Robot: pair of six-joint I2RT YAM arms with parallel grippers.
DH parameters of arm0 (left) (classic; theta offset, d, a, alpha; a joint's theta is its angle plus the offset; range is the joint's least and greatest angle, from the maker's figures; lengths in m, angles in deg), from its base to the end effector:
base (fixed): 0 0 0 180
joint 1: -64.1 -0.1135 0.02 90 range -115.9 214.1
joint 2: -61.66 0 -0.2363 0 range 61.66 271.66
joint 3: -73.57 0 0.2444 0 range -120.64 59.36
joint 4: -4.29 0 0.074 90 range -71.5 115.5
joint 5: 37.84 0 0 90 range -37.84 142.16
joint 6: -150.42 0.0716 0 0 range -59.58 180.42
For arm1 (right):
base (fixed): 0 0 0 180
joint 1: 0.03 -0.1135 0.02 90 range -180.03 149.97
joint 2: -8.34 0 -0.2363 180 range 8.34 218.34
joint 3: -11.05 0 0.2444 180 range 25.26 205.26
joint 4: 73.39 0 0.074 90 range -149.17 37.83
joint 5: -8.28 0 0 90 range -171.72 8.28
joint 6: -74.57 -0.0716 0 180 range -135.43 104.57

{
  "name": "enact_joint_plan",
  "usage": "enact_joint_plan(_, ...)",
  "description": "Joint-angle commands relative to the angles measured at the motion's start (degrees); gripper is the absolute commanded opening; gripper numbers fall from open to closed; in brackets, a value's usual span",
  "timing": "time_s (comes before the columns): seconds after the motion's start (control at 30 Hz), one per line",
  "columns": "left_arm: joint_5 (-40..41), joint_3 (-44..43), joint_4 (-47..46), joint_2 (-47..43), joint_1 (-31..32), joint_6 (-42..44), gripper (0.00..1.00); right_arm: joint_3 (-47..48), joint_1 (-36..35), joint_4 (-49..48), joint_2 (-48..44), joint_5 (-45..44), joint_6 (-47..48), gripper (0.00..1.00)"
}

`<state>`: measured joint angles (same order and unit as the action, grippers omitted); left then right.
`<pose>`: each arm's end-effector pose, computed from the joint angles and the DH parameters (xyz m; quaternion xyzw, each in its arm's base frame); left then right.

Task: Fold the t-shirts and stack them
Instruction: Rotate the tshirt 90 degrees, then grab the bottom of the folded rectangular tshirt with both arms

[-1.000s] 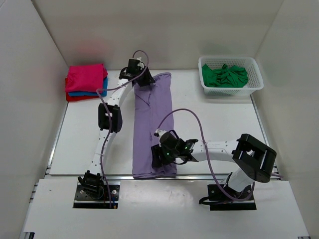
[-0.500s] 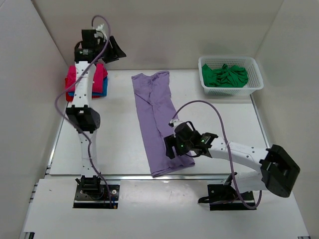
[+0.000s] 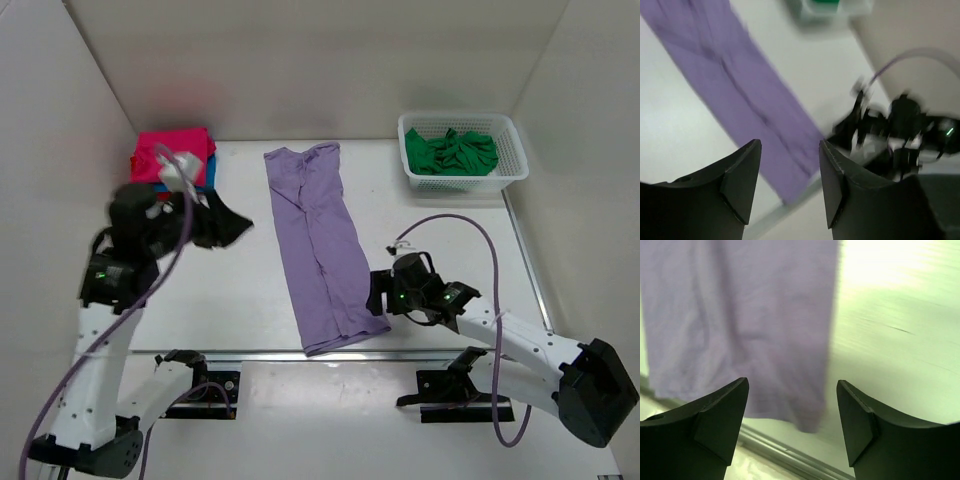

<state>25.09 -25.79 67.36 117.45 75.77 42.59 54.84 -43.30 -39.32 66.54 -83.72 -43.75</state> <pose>0.1835 -0.0712 0.4314 0.0922 0.8001 -0.3277 0.4940 0.1682 0.1549 0.1445 -0.1155 0.9278 0.1940 0.2970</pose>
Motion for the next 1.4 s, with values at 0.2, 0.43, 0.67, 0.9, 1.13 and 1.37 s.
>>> enact_joint_plan(0.2, 3.51, 54.53, -18.26, -8.94, 21.62, -26.19, 0.56, -8.21, 8.11, 6.07, -9.41, 7.54, -4.29, 0.64)
enact_joint_plan(0.43, 7.2, 61.06, -24.5, -6.22, 28.06, -31.91, 0.57, -9.19, 5.91, 6.6, -9.25, 5.87, -8.33, 0.63)
enact_joint_plan(0.67, 16.77, 57.9, -26.89, 3.96, 39.47, -35.26, 0.58, -8.14, 3.89, 6.25, -4.76, 3.85, -11.4, 0.63)
enact_joint_plan(0.9, 20.82, 57.36, -28.03, 12.32, 41.69, -36.49, 0.58, -7.96, 3.54, 5.89, -3.53, 4.46, -11.85, 0.61)
enact_joint_plan(1.13, 23.99, 54.75, -30.06, 16.97, 43.36, -37.46, 0.59, -7.96, 3.89, 5.11, -2.47, 4.99, -11.06, 0.59)
enact_joint_plan(1.37, 24.87, 50.69, -30.59, 23.3, 44.94, -36.49, 0.57, -7.79, 3.28, 5.1, -1.68, 5.34, -10.71, 0.56)
